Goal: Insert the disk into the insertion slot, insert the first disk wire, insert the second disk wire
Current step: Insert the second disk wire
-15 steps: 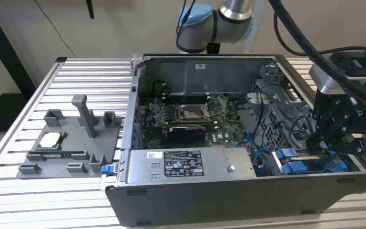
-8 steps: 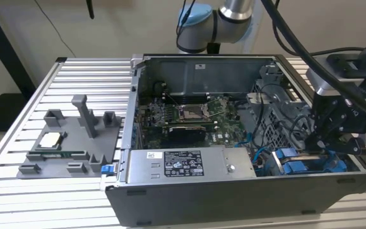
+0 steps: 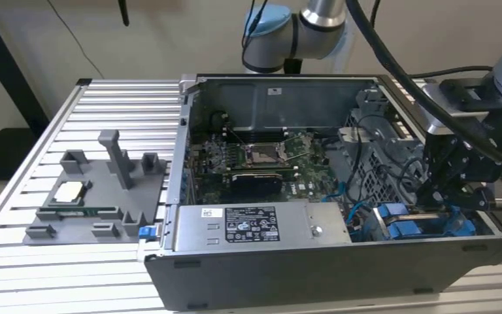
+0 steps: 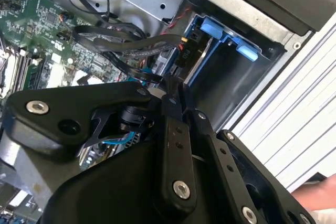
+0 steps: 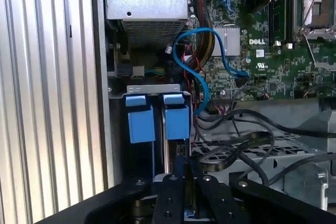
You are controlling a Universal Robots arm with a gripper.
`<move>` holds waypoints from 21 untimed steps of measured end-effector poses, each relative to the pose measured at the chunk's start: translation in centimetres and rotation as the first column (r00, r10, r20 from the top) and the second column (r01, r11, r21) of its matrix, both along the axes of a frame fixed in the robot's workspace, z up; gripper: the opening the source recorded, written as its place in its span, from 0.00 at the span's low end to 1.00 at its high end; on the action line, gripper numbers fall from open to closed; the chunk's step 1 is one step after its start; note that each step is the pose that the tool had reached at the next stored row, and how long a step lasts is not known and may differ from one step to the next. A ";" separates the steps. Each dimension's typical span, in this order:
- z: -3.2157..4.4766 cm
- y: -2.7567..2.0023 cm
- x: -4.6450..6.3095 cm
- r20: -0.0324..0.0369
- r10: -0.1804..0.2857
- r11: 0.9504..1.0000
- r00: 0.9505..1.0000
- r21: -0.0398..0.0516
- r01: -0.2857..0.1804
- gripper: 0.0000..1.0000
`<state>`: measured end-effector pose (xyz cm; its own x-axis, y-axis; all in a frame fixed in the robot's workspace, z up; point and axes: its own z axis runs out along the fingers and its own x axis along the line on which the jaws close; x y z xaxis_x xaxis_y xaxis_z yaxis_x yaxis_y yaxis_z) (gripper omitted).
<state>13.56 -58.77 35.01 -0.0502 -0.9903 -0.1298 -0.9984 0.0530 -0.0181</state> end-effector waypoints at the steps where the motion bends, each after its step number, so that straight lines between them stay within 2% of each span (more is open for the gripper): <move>1: -0.07 0.01 0.0 0.004 0.000 1.000 1.000 0.000 0.000 0.16; 4: -0.29 0.05 0.0 0.015 0.000 1.000 1.000 0.000 0.000 0.16; 6: -0.37 0.11 0.0 0.017 0.000 1.000 1.000 0.000 0.000 0.16; 11: -0.57 0.23 0.0 0.020 0.000 1.000 1.000 0.002 0.000 0.16; 21: -0.82 0.24 0.2 0.022 0.000 1.000 1.000 0.002 0.000 0.16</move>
